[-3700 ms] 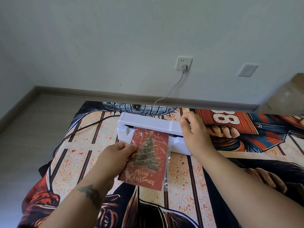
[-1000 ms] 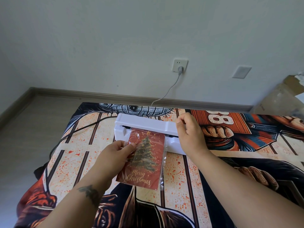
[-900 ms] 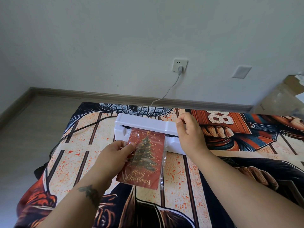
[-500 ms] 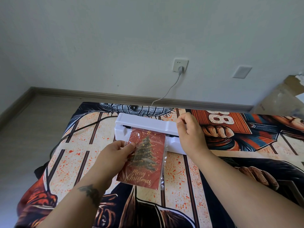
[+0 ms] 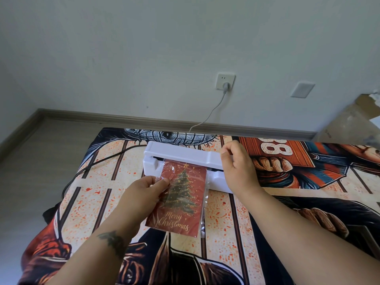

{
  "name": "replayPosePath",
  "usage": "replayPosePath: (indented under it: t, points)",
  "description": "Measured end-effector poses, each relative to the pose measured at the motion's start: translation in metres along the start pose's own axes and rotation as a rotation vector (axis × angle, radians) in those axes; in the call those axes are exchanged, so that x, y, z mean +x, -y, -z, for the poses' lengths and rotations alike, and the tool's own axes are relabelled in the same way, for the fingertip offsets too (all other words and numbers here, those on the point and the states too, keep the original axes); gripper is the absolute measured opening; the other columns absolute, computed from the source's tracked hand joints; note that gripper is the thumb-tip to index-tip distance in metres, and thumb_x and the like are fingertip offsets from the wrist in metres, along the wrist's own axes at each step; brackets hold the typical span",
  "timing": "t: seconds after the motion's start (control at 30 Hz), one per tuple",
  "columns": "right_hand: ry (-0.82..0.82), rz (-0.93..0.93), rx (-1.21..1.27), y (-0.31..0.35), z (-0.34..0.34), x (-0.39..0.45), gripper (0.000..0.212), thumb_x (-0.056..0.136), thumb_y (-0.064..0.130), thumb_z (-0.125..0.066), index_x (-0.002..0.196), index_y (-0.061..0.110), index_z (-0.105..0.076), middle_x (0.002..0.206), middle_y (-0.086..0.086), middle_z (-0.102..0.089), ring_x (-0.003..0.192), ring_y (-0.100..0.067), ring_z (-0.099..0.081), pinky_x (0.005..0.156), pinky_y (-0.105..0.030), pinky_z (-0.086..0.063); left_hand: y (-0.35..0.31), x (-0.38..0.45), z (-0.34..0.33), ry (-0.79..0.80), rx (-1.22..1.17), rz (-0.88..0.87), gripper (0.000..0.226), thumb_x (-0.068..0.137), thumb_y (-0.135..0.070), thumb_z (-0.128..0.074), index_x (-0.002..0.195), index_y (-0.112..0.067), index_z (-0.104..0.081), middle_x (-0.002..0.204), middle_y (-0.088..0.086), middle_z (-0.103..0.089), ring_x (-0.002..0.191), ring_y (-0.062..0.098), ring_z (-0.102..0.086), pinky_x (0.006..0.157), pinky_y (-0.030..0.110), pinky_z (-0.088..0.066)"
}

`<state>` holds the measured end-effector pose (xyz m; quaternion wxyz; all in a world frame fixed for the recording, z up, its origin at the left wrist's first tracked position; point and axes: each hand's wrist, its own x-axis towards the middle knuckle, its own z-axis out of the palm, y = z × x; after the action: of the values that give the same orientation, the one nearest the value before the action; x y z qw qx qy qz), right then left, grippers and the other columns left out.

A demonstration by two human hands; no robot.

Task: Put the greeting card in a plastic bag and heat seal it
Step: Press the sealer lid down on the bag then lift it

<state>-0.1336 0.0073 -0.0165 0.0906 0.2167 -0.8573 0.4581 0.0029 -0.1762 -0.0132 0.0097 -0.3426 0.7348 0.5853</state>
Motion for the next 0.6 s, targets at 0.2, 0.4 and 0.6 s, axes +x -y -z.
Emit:
replayPosePath:
  t: [0.2,0.4,0.6]
  points:
    - [0.003,-0.002,-0.001,0.0009,0.0004,-0.0006,0.012,0.093,0.01,-0.047,0.082,0.013,-0.049,0.087,-0.005,-0.056,0.083,-0.021,-0.05,0.072,-0.034,-0.041,-0.0013,-0.0012,0.0008,0.007,-0.001,0.005,0.03,0.09,-0.039,-0.061,0.089,-0.012,-0.071,0.078,0.007,-0.078,0.067,0.023,-0.075,0.059,0.031,-0.055]
    - [0.001,0.002,-0.004,-0.0001,0.0005,-0.0008,0.012,0.093,0.01,-0.047,0.082,0.01,-0.051,0.086,-0.004,-0.055,0.082,-0.021,-0.049,0.071,-0.033,-0.04,-0.0024,-0.0025,0.0003,0.009,-0.009,0.011,0.03,0.09,-0.038,-0.062,0.089,-0.009,-0.071,0.077,0.009,-0.078,0.067,0.025,-0.075,0.058,0.03,-0.055]
    - [0.007,0.0,0.001,-0.0007,0.0001,-0.001,0.014,0.093,0.01,-0.047,0.08,0.016,-0.047,0.087,0.0,-0.055,0.081,-0.017,-0.048,0.068,-0.026,-0.035,-0.0024,-0.0022,0.0003,0.013,-0.007,0.011,0.031,0.09,-0.038,-0.061,0.088,-0.009,-0.071,0.077,0.008,-0.078,0.066,0.024,-0.075,0.058,0.031,-0.057]
